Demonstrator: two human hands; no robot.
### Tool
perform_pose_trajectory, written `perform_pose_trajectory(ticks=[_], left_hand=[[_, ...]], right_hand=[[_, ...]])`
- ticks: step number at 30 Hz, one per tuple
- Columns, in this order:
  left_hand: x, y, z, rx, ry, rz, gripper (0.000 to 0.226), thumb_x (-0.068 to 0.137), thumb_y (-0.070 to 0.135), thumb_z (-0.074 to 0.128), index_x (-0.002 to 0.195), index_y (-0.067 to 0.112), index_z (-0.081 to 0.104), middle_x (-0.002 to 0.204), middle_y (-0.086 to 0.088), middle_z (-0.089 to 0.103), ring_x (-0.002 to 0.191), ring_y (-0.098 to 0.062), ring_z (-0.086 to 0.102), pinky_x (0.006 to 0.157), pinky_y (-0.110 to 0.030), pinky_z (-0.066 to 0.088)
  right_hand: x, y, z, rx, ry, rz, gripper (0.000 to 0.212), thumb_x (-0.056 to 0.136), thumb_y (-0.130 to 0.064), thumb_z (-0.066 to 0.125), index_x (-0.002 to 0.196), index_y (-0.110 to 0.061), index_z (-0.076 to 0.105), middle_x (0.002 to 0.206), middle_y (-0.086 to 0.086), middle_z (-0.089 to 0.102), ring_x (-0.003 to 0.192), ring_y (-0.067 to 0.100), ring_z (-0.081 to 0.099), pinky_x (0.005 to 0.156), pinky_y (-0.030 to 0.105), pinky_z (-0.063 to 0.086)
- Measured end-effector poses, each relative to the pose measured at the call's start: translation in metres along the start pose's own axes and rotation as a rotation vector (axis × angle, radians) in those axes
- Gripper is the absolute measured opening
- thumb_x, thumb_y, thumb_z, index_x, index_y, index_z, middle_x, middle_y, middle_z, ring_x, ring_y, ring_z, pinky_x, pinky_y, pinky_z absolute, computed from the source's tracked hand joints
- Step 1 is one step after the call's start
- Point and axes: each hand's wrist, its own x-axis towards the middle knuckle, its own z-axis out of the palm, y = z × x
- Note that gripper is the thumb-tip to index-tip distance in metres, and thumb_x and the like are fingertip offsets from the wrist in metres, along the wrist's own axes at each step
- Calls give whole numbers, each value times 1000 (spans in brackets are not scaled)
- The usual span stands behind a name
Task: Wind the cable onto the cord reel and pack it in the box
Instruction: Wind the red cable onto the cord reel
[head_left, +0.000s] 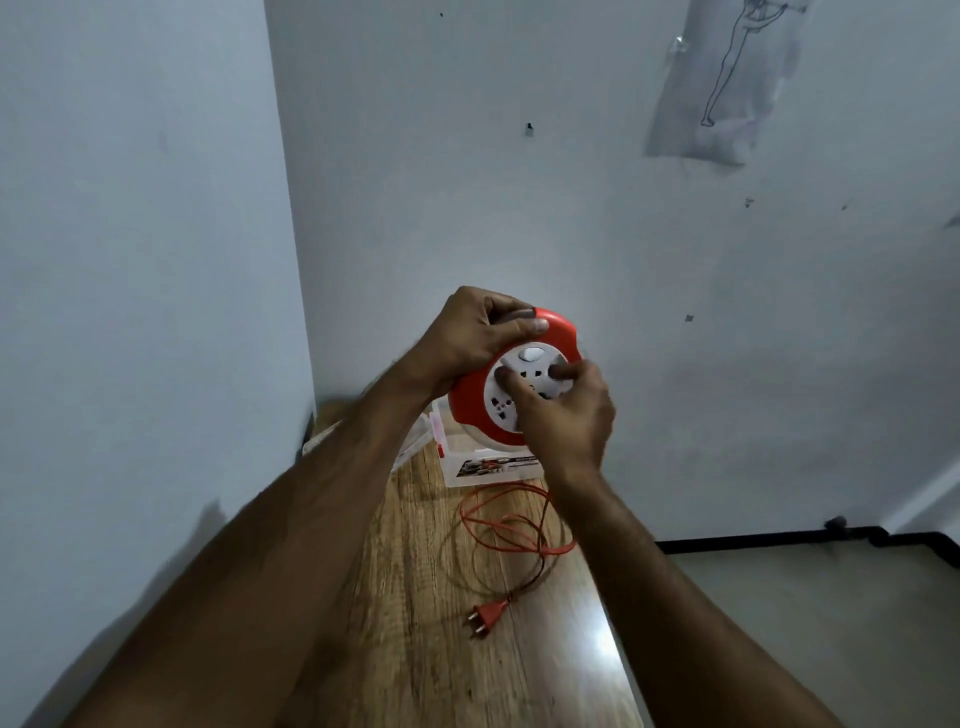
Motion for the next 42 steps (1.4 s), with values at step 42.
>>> perform_pose_trajectory(ticks=[42], left_hand=[[-1, -1, -5, -116, -1, -57, 24, 93, 29, 72, 112, 16, 76, 94, 7, 77, 81, -12, 77, 73, -25, 63]], right_hand=[[14, 3, -19, -548, -51, -745, 59, 76, -47, 82, 123, -15, 68, 100, 6, 78, 75, 21, 75, 66, 25, 59]])
